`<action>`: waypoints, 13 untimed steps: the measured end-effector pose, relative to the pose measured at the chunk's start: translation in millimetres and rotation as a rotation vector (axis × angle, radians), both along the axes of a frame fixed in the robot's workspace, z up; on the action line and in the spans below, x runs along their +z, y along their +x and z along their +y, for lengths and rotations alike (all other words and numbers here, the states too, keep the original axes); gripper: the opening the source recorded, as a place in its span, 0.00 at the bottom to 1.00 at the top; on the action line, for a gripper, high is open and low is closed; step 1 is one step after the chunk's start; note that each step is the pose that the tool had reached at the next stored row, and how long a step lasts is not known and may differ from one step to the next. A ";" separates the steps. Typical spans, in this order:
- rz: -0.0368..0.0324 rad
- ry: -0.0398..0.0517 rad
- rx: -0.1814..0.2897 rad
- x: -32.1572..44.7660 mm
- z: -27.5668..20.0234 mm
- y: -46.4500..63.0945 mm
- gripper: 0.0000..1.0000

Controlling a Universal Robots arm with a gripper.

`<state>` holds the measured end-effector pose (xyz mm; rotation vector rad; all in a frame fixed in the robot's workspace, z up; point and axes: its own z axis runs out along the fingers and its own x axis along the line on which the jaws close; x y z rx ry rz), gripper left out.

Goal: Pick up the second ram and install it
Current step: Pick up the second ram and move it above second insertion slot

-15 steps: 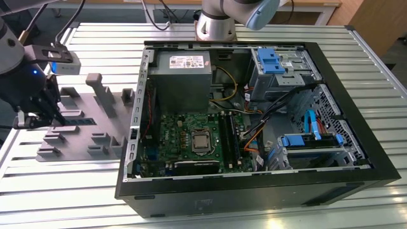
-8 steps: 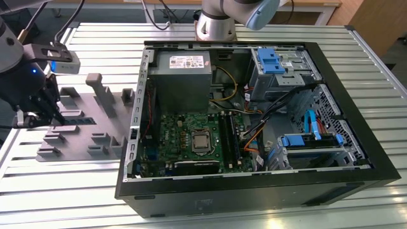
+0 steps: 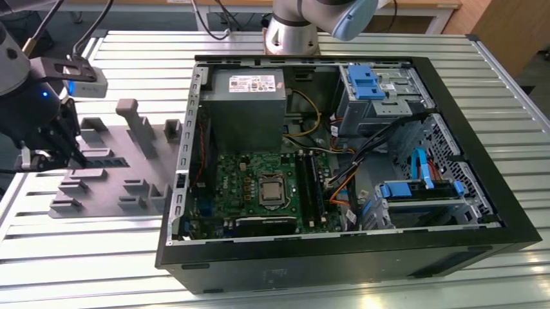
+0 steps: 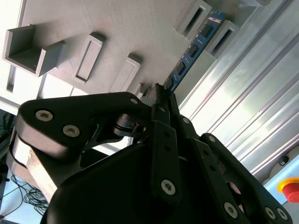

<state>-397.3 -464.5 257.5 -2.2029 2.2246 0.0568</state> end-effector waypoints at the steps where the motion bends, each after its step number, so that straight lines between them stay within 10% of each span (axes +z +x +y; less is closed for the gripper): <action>1: 0.0001 -0.0001 0.000 0.4 0.0 0.0 0.14; 13: 0.0001 -0.0001 0.000 6.9 0.0 0.0 0.14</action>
